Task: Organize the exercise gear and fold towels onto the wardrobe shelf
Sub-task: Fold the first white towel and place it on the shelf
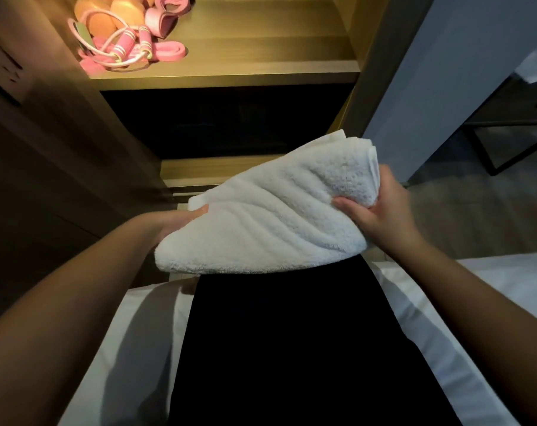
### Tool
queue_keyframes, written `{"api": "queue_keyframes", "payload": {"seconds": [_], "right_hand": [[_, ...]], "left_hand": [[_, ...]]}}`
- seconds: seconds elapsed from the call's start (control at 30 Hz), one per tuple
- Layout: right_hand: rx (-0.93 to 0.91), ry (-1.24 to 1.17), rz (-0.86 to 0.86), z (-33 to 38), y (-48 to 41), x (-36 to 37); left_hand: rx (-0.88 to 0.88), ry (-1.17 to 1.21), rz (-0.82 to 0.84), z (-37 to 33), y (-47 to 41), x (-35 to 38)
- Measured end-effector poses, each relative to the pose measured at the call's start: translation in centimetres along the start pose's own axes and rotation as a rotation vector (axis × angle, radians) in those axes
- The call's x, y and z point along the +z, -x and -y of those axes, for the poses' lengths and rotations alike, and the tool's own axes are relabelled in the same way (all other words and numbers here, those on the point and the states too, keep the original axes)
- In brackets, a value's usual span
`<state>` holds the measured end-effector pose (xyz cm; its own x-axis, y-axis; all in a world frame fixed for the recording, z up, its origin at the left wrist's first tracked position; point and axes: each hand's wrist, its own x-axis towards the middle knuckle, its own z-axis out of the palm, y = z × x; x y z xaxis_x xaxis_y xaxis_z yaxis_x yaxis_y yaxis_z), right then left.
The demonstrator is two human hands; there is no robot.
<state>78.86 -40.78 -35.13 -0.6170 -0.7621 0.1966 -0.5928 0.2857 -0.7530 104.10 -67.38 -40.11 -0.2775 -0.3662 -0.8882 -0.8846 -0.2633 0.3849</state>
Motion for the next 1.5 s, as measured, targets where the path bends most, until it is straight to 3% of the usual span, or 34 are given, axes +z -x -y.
{"api": "queue_keyframes", "payload": {"seconds": [0.13,0.23,0.37,0.5,0.57,0.77,0.97,1.1,1.27,1.3,1.4,1.5], "right_hand": [[-0.146,0.12,-0.022,0.9,-0.1,-0.3],[-0.124,0.11,-0.008,0.8,-0.7,-0.2],[0.194,-0.117,0.021,-0.7,-2.4,-0.1],[0.792,-0.32,0.249,-3.9,-4.7,0.5],[0.95,-0.354,0.39,-4.5,-5.5,0.5],[0.677,-0.348,0.193,-4.4,-10.5,0.2],[0.715,-0.341,0.148,-3.8,-21.6,-1.4],[0.679,-0.33,0.105,-3.7,-29.8,-1.7],[0.646,-0.22,0.137,-4.9,-38.1,0.0],[0.647,-0.193,0.147,-5.2,-39.4,0.3],[0.602,-0.103,0.104,-6.1,-43.0,1.4],[0.581,0.103,0.079,-7.3,-44.9,3.1]], "left_hand": [[-0.024,-0.128,0.081,-1.0,0.0,-0.8],[0.002,-0.112,0.017,-1.7,0.2,-0.7],[0.173,0.154,-0.39,-1.7,1.2,0.3],[0.723,0.161,-0.702,-1.8,3.1,1.0],[0.838,0.159,-0.758,-2.2,4.2,1.4],[0.568,0.174,-0.68,-5.0,2.1,-0.8],[0.434,0.445,-0.604,-16.7,-1.4,-6.5],[0.462,0.389,-0.727,-24.0,-4.6,-10.4],[0.517,0.124,-0.928,-29.2,-8.5,-14.2],[0.508,0.135,-0.934,-30.1,-9.2,-14.6],[0.527,0.456,-0.729,-32.7,-11.1,-15.6],[0.557,0.398,-0.789,-34.1,-13.8,-16.4]]}}
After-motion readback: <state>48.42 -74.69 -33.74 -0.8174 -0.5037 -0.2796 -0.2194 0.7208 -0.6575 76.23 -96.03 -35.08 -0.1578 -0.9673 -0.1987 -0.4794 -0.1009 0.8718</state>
